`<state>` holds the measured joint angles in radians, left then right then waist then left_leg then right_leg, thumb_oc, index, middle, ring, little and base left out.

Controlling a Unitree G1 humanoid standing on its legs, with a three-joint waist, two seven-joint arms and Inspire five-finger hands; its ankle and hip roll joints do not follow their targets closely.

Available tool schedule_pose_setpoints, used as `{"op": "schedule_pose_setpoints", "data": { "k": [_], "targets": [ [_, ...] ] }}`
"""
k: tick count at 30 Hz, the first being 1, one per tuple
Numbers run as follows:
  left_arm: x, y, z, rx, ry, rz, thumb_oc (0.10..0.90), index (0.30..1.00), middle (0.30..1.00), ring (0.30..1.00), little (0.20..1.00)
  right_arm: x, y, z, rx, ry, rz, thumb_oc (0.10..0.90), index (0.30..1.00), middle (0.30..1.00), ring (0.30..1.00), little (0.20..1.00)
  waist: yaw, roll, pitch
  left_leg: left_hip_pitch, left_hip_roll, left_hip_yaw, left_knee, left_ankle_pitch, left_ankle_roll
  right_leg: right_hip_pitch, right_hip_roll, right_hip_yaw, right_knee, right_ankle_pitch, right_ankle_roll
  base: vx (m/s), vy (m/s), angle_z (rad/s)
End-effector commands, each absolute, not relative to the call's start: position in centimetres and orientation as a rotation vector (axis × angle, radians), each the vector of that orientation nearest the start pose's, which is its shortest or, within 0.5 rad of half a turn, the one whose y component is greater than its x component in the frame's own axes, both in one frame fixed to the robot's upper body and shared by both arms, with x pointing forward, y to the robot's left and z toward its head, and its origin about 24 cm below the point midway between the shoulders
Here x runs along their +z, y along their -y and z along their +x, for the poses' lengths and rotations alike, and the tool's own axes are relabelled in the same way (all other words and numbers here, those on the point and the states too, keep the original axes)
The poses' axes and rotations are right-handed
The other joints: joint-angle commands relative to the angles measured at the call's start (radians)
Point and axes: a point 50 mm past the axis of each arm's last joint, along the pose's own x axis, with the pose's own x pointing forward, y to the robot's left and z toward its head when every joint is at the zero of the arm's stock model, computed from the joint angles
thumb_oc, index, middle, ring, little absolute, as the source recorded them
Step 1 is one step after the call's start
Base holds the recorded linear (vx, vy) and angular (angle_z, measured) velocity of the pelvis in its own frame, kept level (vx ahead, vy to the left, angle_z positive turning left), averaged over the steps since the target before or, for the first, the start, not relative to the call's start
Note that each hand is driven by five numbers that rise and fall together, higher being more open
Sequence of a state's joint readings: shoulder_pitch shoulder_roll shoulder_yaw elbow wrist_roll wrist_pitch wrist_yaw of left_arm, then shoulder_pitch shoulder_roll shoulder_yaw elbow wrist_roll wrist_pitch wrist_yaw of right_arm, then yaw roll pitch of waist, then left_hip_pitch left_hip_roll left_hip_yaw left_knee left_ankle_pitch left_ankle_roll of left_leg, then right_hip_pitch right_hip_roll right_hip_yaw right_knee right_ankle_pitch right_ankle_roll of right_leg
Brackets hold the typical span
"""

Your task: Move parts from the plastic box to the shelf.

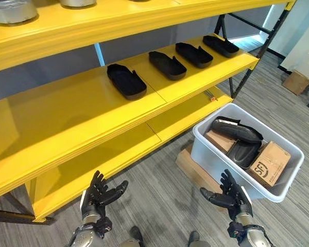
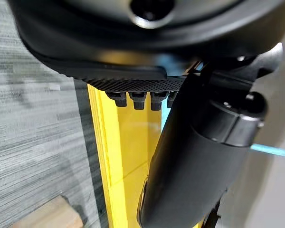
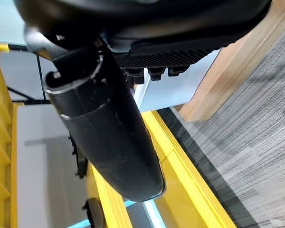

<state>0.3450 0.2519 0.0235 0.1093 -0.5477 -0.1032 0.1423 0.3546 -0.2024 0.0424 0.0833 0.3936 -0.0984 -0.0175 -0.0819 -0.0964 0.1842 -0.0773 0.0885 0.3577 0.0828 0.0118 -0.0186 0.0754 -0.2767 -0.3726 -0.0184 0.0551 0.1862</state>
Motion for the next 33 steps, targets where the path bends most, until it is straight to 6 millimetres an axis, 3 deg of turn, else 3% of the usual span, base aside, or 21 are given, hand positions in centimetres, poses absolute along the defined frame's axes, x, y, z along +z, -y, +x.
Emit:
{"op": "schedule_pose_setpoints", "data": {
  "k": [1,7,8,9,11,12,13,14,15,16,18,20,21,22,28,30,33],
  "targets": [
    [0.3,-24.1,17.4,0.295,-0.118,-0.239,0.9,1.0,1.0,1.0,1.0,0.8,21.1,18.9,-0.095,-0.073,0.152,0.9,1.0,1.0,1.0,1.0,0.001,0.038,-0.05,0.122,0.08,0.055,-0.022,-0.097,-0.015,-0.046,0.022,0.026,0.0,-0.008,0.013,0.04,-0.156,-0.48],
    [0.2,-23.4,17.8,0.258,-0.115,-0.241,0.9,1.0,1.0,1.0,1.0,1.3,22.5,18.4,-0.132,-0.05,0.11,0.9,1.0,1.0,1.0,1.0,-0.047,0.088,-0.043,0.141,0.161,0.091,-0.038,-0.026,-0.083,-0.06,0.111,0.079,-0.003,-0.067,-0.033,0.03,-0.189,-0.35],
    [0.3,-23.3,17.9,0.253,-0.112,-0.247,0.9,1.0,1.0,1.0,1.0,1.5,22.6,18.4,-0.136,-0.044,0.108,0.9,1.0,1.0,1.0,1.0,-0.052,0.09,-0.037,0.128,0.182,0.09,-0.004,-0.028,-0.092,-0.062,0.125,0.086,0.003,-0.081,-0.046,0.0,-0.303,-0.13],
    [0.4,-23.1,18.2,0.244,-0.101,-0.252,0.9,1.0,1.0,1.0,1.0,1.6,23.0,18.3,-0.146,-0.038,0.098,0.9,1.0,1.0,1.0,1.0,-0.06,0.085,-0.019,0.096,0.228,0.085,0.113,-0.025,-0.101,-0.06,0.15,0.103,0.014,-0.106,-0.073,0.0,-0.258,-0.13],
    [0.4,-23.0,18.3,0.241,-0.1,-0.262,0.9,1.0,1.0,1.0,1.0,1.7,23.1,18.2,-0.145,-0.037,0.09,0.9,1.0,1.0,1.0,1.0,-0.059,0.087,-0.003,0.067,0.265,0.067,0.198,-0.005,-0.115,-0.052,0.176,0.112,0.016,-0.121,-0.095,0.0,-0.26,-0.27],
    [0.6,-22.6,18.5,0.23,-0.092,-0.269,0.9,1.0,1.0,1.0,1.0,2.0,23.4,18.1,-0.137,-0.033,0.038,0.9,1.0,1.0,1.0,1.0,-0.042,0.082,0.031,0.024,0.276,-0.021,0.315,0.042,-0.124,-0.038,0.204,0.135,0.018,-0.135,-0.123,0.01,-0.265,-0.66],
    [0.4,-22.2,18.7,0.231,-0.095,-0.288,0.9,1.0,1.0,1.0,1.0,1.8,23.4,18.1,-0.137,-0.044,0.039,0.9,1.0,1.0,1.0,1.0,-0.031,0.081,0.05,-0.018,0.228,-0.128,0.356,0.051,-0.11,-0.036,0.213,0.154,0.025,-0.149,-0.132,-0.05,-0.167,-0.74],
    [0.4,-22.1,18.7,0.228,-0.097,-0.296,0.9,1.0,1.0,1.0,1.0,1.7,23.4,18.1,-0.137,-0.049,0.039,0.9,1.0,1.0,1.0,1.0,-0.023,0.075,0.051,-0.05,0.192,-0.155,0.313,0.058,-0.082,-0.049,0.203,0.158,0.026,-0.135,-0.133,-0.04,-0.025,-0.6],
    [0.4,-22.1,18.7,0.228,-0.098,-0.296,0.9,1.0,1.0,1.0,1.0,1.7,23.4,18.1,-0.137,-0.049,0.039,0.9,1.0,1.0,1.0,1.0,-0.024,0.074,0.049,-0.052,0.189,-0.155,0.311,0.059,-0.081,-0.05,0.201,0.157,0.026,-0.136,-0.133,0.03,0.046,-0.33],
    [0.3,-21.9,18.6,0.222,-0.098,-0.304,0.9,1.0,1.0,1.0,1.0,1.7,23.4,18.2,-0.126,-0.051,0.033,0.9,1.0,1.0,1.0,1.0,-0.01,0.075,0.047,-0.093,0.144,-0.223,0.177,0.046,-0.067,-0.044,0.196,0.179,0.018,-0.14,-0.119,0.16,0.065,-0.24],
    [0.4,-21.9,18.4,0.222,-0.094,-0.309,0.9,1.0,1.0,1.0,1.0,1.6,23.4,18.3,-0.113,-0.059,0.019,0.9,1.0,1.0,1.0,1.0,0.002,0.082,0.049,-0.105,0.131,-0.254,0.046,0.113,-0.078,-0.037,0.203,0.197,0.008,-0.137,-0.113,0.21,0.092,-0.18],
    [0.3,-22.0,18.4,0.243,-0.088,-0.313,0.9,1.0,1.0,1.0,1.0,1.7,23.5,18.6,-0.109,-0.053,-0.006,0.9,1.0,1.0,1.0,1.0,0.03,0.093,0.068,-0.163,0.118,-0.341,-0.063,0.184,-0.094,-0.027,0.21,0.225,0.015,-0.15,-0.11,0.16,0.093,-0.45],
    [0.3,-22.0,18.5,0.243,-0.087,-0.314,0.9,1.0,1.0,1.0,1.0,1.7,23.5,18.6,-0.109,-0.052,-0.006,0.9,1.0,1.0,1.0,1.0,0.029,0.094,0.067,-0.165,0.119,-0.341,-0.068,0.189,-0.094,-0.03,0.211,0.224,0.015,-0.149,-0.111,0.19,0.117,-0.41],
    [0.1,-22.2,18.4,0.261,-0.089,-0.323,0.9,1.0,1.0,1.0,1.0,1.6,23.7,18.9,-0.111,-0.057,-0.016,0.9,1.0,1.0,1.0,1.0,0.042,0.105,0.078,-0.191,0.119,-0.393,-0.142,0.219,-0.116,-0.02,0.217,0.26,0.025,-0.167,-0.11,0.19,0.116,-0.59],
    [-0.2,-22.4,18.1,0.295,-0.086,-0.341,0.9,1.0,1.0,1.0,1.0,1.2,23.7,18.9,-0.096,-0.079,-0.033,0.9,1.0,1.0,1.0,1.0,0.065,0.136,0.065,-0.161,0.127,-0.444,-0.17,0.241,-0.139,0.026,0.229,0.341,0.028,-0.21,-0.105,0.2,0.17,-0.68],
    [0.2,-22.4,18.7,0.277,-0.073,-0.324,0.9,1.0,1.0,1.0,1.0,1.1,23.5,18.9,-0.112,-0.077,-0.007,0.9,1.0,1.0,1.0,1.0,0.059,0.123,0.04,-0.125,0.114,-0.405,-0.147,0.219,-0.122,0.062,0.178,0.361,0.021,-0.215,-0.082,0.38,0.316,-1.05],
    [0.7,-22.8,18.9,0.278,-0.061,-0.305,0.9,1.0,1.0,1.0,1.0,1.0,22.8,19.0,-0.103,-0.078,0.03,0.9,1.0,1.0,1.0,1.0,0.056,0.102,0.024,-0.123,0.102,-0.367,-0.125,0.192,-0.105,0.053,0.142,0.37,0.021,-0.206,-0.064,0.19,0.169,-0.35]
  ]
}}
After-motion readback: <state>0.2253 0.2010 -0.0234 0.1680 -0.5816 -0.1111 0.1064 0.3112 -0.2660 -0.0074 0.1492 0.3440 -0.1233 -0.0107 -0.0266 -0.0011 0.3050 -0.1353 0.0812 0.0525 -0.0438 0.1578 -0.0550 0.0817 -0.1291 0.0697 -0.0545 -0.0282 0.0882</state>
